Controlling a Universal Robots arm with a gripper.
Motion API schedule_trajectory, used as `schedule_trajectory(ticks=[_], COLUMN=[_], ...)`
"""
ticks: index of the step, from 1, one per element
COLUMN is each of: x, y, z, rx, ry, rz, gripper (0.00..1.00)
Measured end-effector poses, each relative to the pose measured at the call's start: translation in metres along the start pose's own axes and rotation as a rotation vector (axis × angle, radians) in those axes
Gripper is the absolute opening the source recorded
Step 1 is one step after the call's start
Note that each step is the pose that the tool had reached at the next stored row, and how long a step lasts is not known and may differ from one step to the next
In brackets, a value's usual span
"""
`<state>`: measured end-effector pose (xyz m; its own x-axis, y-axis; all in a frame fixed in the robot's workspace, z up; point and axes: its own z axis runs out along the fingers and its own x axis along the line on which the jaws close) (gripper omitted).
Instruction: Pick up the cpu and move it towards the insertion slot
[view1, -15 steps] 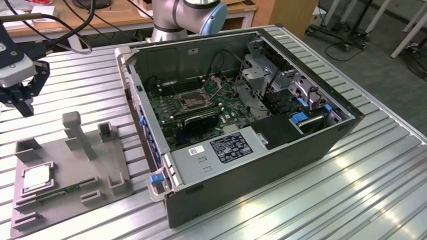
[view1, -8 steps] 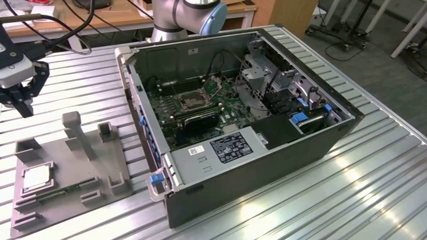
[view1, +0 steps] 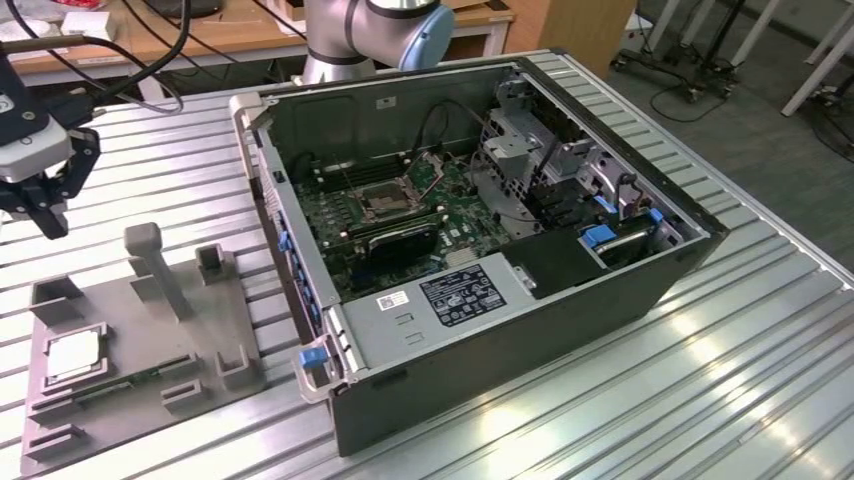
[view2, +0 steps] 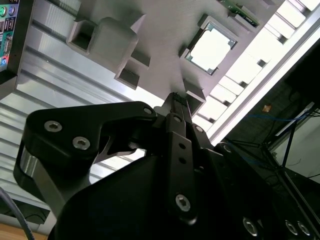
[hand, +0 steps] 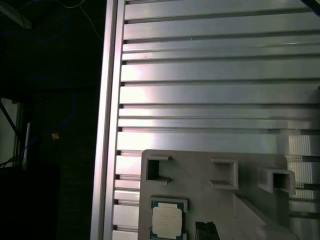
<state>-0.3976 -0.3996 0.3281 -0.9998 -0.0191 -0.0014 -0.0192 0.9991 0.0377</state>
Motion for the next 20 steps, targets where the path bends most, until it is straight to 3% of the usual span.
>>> schedule_trajectory(ticks=[20], x=[0.0011], y=[-0.0002], z=[0.0051], rx=[0.0038], ry=[0.0000], rz=[0.000], gripper=[0.11])
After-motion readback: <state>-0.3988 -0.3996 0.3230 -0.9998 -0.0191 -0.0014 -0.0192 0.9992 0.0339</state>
